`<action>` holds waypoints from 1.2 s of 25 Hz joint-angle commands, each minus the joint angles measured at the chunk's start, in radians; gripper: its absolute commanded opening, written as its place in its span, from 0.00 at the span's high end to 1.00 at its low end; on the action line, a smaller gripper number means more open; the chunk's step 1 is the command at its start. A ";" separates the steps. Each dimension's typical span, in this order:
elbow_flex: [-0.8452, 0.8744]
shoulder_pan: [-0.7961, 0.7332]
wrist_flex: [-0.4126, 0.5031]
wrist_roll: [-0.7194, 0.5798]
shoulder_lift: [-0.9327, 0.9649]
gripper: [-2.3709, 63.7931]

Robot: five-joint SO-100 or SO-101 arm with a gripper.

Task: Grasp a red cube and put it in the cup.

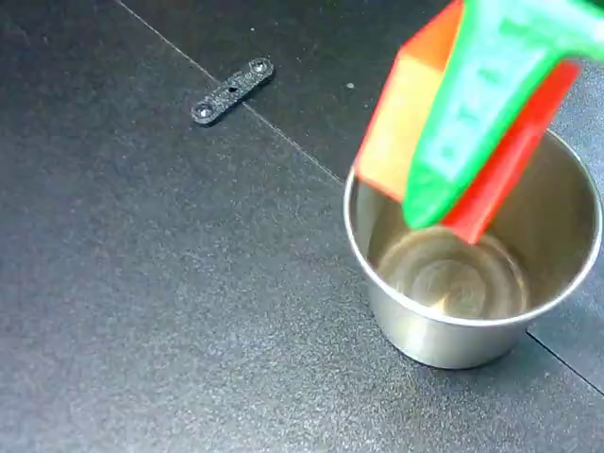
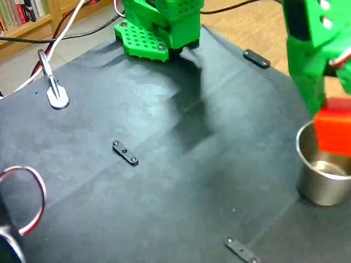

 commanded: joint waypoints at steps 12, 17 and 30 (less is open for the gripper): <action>-0.005 -0.011 0.002 0.040 0.005 0.98; -0.005 -0.011 0.002 0.149 0.005 0.98; -0.006 -0.011 0.100 0.152 0.005 0.98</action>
